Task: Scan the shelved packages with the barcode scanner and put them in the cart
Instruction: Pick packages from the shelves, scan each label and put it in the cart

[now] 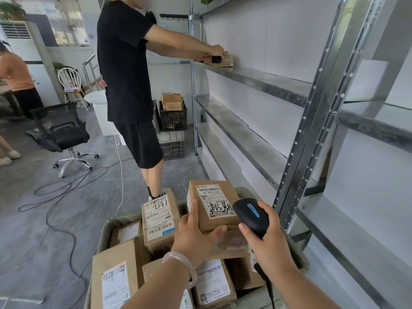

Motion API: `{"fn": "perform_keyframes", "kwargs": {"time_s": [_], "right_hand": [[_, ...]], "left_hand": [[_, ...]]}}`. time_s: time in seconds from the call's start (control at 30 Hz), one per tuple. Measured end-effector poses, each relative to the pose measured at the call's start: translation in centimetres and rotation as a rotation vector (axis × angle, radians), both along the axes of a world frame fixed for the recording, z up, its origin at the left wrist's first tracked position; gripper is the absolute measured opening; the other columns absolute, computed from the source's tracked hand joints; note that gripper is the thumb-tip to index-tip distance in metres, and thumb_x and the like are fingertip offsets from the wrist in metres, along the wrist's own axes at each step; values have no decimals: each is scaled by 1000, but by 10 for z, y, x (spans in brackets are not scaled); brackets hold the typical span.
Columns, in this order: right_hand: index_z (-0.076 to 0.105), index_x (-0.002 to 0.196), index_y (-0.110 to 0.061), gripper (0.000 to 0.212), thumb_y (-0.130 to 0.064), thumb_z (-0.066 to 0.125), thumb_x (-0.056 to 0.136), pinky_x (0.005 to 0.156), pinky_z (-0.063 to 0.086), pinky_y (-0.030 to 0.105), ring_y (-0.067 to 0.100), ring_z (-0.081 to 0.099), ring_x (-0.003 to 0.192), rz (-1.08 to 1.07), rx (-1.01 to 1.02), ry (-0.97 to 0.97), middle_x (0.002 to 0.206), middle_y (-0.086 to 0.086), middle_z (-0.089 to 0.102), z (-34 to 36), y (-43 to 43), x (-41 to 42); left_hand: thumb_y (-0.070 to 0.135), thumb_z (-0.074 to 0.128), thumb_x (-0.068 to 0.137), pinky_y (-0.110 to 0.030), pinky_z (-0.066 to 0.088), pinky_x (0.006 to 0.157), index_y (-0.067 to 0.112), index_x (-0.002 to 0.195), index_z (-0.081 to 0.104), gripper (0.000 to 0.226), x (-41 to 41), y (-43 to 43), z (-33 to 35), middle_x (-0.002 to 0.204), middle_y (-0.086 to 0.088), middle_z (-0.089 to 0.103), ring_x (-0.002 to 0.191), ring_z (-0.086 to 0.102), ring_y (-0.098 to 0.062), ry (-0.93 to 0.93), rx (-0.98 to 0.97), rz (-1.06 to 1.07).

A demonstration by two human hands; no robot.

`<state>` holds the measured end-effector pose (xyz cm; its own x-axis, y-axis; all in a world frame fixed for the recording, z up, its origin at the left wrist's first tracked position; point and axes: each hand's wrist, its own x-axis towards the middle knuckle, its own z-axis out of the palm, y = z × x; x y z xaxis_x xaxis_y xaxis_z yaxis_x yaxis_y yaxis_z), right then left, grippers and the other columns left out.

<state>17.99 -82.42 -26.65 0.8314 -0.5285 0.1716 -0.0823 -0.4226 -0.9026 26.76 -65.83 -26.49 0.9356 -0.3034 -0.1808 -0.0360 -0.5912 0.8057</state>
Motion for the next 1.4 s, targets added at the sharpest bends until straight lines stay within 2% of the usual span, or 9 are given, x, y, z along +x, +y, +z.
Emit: {"fn": "perform_keyframes", "kwargs": {"time_s": [0.13,0.3,0.43,0.63,0.77,1.03,1.23,1.4], "right_hand": [[33,133,-46,69,-32,76,81,88,46,18,-7,54,99,0,5,14,109,-34,45,-3,-3,0],[33,139,-38,71,-32,75,82,93,50,26,6,55,108,-16,6,36,114,-19,49,-6,-6,-2],[34,138,-39,70,-34,75,82,95,53,35,8,56,108,-34,15,46,117,-16,49,-6,-9,-2],[34,139,-36,70,-34,75,83,89,51,26,9,56,106,-70,15,56,117,-14,49,-6,-13,-4],[36,135,-39,67,-33,76,82,92,53,33,12,58,107,-77,38,83,112,-17,50,-11,-17,-4],[35,137,-38,68,-32,76,82,92,51,30,10,55,106,-101,51,83,117,-13,50,-11,-15,-2],[34,138,-39,68,-32,75,83,92,52,32,11,57,105,-90,47,64,118,-13,50,-5,-15,-9],[34,139,-38,69,-32,75,83,89,49,27,10,57,104,-81,60,64,114,-15,50,-2,-17,-12]], "left_hand": [[66,68,76,-44,36,114,47,152,-6,108,4,-5,5,146,7,28,134,36,-20,5,35,4],[64,69,77,-45,32,116,48,152,-7,107,1,-9,7,150,7,24,138,30,-21,-6,50,-17],[68,65,77,-44,32,116,49,151,-10,107,-2,-15,8,152,4,21,140,26,-23,-50,81,-13],[71,59,79,-46,31,115,49,151,-8,101,-10,-19,12,156,6,22,144,22,-24,-128,93,-16],[68,52,86,-47,24,117,50,150,-12,92,-14,-22,11,162,11,7,150,6,-24,-127,182,-55],[66,54,87,-46,21,117,51,150,-11,91,-13,-26,15,162,11,6,149,4,-25,-103,157,-53],[69,52,85,-48,20,118,56,145,-18,93,-18,-26,16,163,13,-4,151,-2,-28,-107,168,-69],[61,55,89,-49,22,118,54,149,-4,85,-17,-28,17,163,12,3,150,2,-27,-109,122,-67]]}}
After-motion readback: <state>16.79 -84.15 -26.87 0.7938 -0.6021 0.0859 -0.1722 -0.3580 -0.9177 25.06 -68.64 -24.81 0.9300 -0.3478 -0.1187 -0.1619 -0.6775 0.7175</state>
